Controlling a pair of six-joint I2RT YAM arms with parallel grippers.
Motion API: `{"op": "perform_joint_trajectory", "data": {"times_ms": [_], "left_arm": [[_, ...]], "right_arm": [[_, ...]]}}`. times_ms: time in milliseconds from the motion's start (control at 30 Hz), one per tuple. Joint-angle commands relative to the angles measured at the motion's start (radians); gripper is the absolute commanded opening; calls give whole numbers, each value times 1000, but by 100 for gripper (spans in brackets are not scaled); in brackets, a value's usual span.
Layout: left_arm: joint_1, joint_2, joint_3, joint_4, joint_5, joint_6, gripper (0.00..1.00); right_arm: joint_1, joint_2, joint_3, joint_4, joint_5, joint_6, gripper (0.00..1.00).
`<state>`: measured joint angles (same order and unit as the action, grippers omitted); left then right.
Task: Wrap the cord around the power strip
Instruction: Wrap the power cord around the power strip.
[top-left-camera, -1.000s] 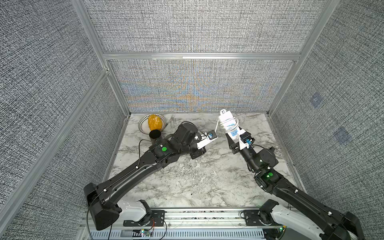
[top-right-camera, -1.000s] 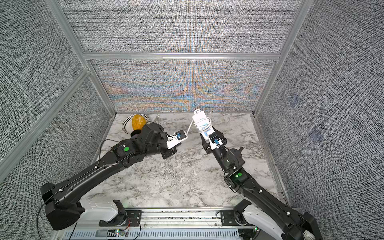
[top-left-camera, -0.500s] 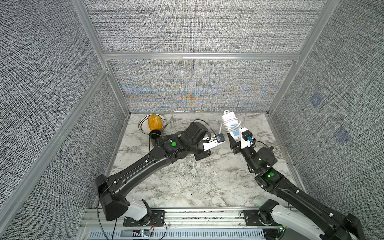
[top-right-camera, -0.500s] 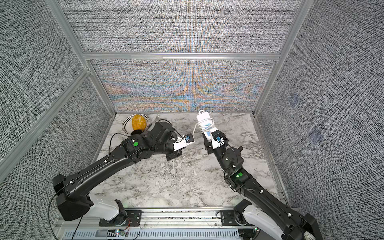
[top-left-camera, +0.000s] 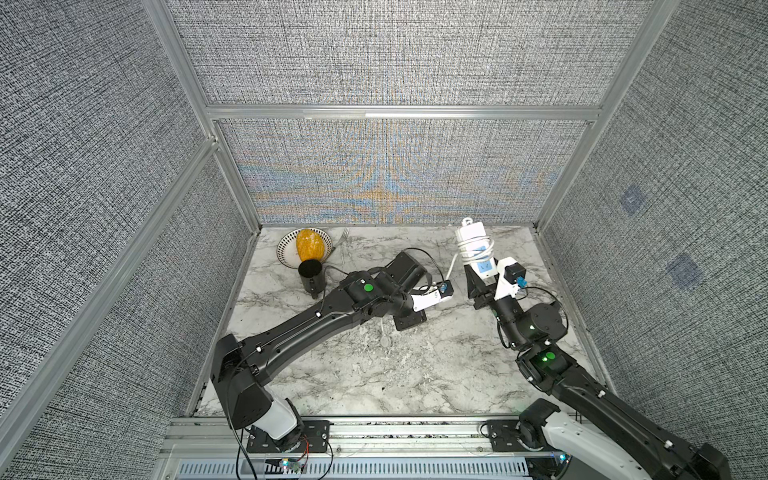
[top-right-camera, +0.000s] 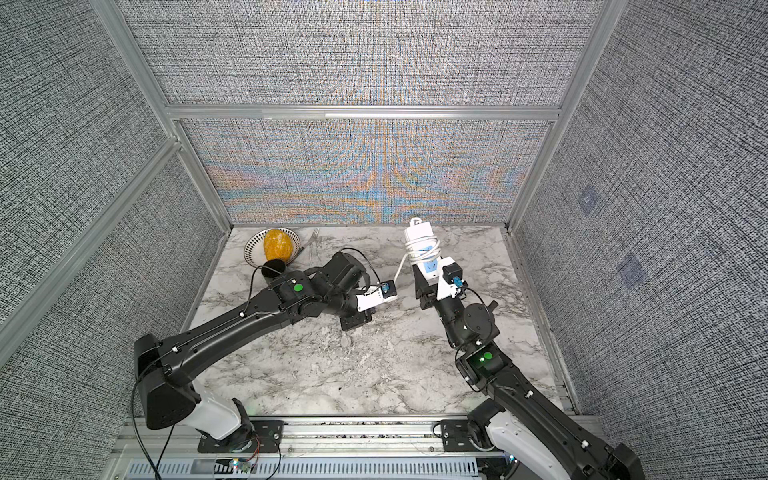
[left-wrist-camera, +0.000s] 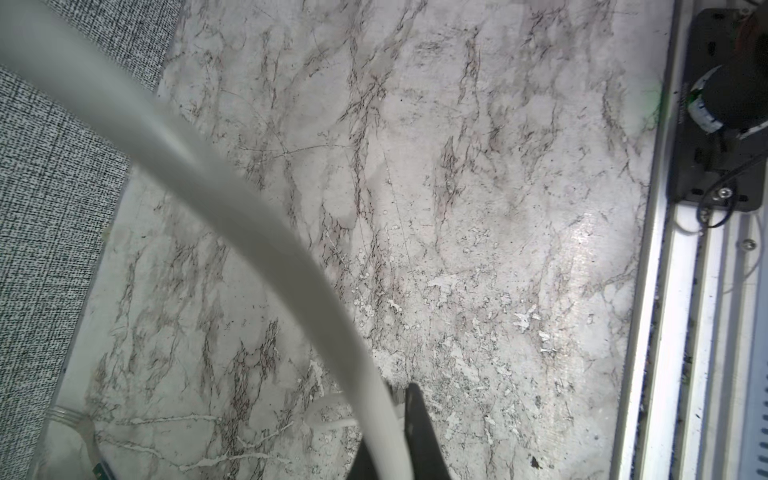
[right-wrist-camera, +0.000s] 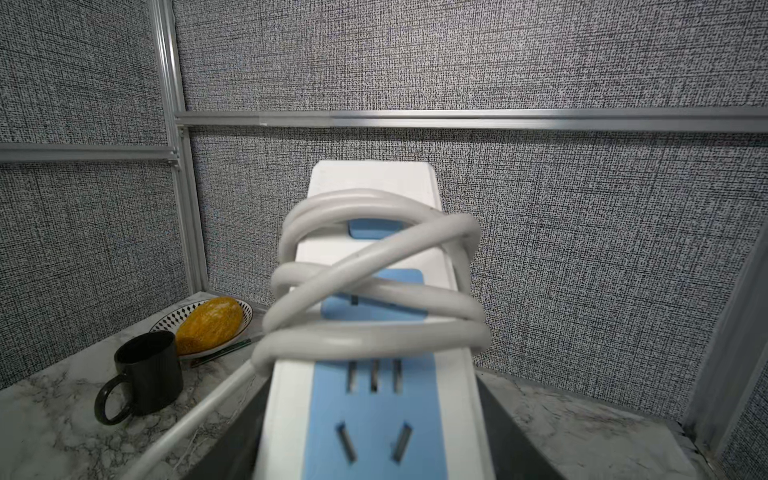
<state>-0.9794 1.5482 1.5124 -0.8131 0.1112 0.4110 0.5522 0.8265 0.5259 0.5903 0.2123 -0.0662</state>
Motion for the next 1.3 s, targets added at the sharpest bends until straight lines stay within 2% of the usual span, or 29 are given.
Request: {"op": "perform_joint_trajectory", "data": {"times_ms": [0,167,233,367,533,700,1033,1167,1267], "left_arm": [[-21,-17,15,-74,45,13,0],[-49,-62,41,-129,21,46,0],[-56,-83,59,-143,-12,67,0],[-58,-101,118,-173,-109,144,0],[-59,-99,166,-156,-280,250,0],[-54,-76,212,-134,-353,390,0],[-29,52,388,-205,-307,478,1],[-8,99,445,-237,-250,488,3],[5,123,457,-244,-184,477,5]], "right_arm": [[-4,19,8,-25,73,-14,0],[-9,67,15,-117,79,-62,0],[-9,82,21,-154,42,-91,0],[-9,96,22,-201,-101,-142,0],[-8,129,72,-344,-281,-203,0],[-8,119,73,-424,-482,-265,0],[-1,12,-43,-352,-986,-310,0],[-1,-30,-53,-331,-1073,-287,0],[-1,-86,-80,-231,-1090,-216,0]]}}
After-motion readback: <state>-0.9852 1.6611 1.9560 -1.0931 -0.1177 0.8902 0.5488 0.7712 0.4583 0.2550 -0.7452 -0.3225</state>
